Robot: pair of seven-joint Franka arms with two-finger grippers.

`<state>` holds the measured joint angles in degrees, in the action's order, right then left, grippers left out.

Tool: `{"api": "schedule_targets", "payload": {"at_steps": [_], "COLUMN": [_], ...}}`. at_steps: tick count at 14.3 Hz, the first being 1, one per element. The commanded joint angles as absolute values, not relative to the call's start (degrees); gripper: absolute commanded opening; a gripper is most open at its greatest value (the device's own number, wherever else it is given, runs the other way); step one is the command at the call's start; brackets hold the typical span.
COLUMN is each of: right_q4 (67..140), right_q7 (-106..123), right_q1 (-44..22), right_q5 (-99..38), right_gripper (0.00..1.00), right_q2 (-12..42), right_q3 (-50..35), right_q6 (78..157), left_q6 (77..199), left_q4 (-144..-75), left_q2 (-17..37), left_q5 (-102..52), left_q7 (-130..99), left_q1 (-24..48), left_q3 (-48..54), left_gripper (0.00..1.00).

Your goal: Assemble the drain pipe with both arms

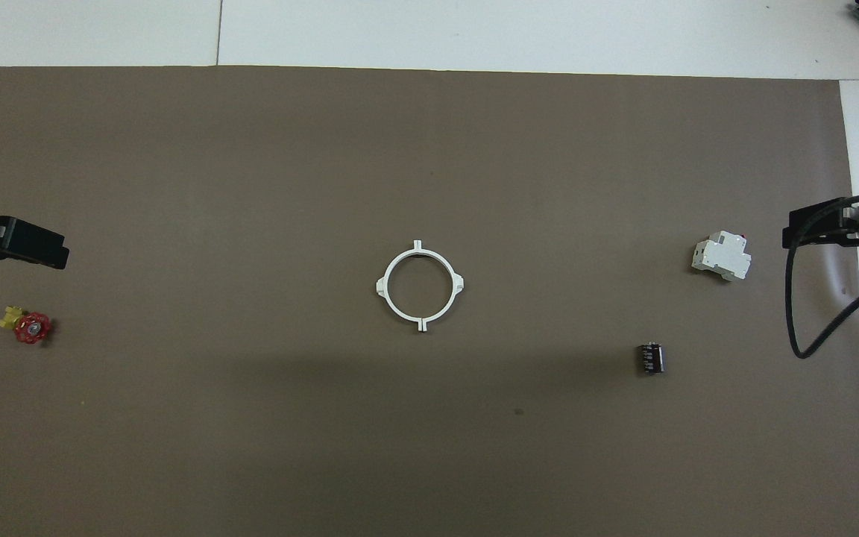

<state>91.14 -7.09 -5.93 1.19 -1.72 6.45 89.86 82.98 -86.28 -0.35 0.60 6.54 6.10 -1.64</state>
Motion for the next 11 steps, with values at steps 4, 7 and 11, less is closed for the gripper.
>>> {"api": "schedule_targets", "payload": {"at_steps": [4,7,11], "right_q4": [89.12,89.65,90.0], "right_q7": [-3.69,-3.95,-3.78], "right_q1": [-5.71,-5.1,-5.8], "right_q5": [1.06,-1.23,-1.49], "right_gripper": [1.0,1.0,1.0], "right_q2": [-1.41,-1.76,-2.02], "right_q3": [6.06,6.5,6.24], "right_q6": [86.57,86.75,86.57], "left_q6": [84.28,83.59,83.67], "left_q4": [-88.16,-88.15,-88.24], "left_q2": [-2.46,-2.46,-2.55], "left_q5": [-0.35,-0.44,-0.44], "left_q7": [7.21,7.29,7.47], "left_q1": [4.4,3.69,3.6], "left_q3": [-1.32,-1.32,-1.32], "left_gripper": [1.0,1.0,1.0]}}
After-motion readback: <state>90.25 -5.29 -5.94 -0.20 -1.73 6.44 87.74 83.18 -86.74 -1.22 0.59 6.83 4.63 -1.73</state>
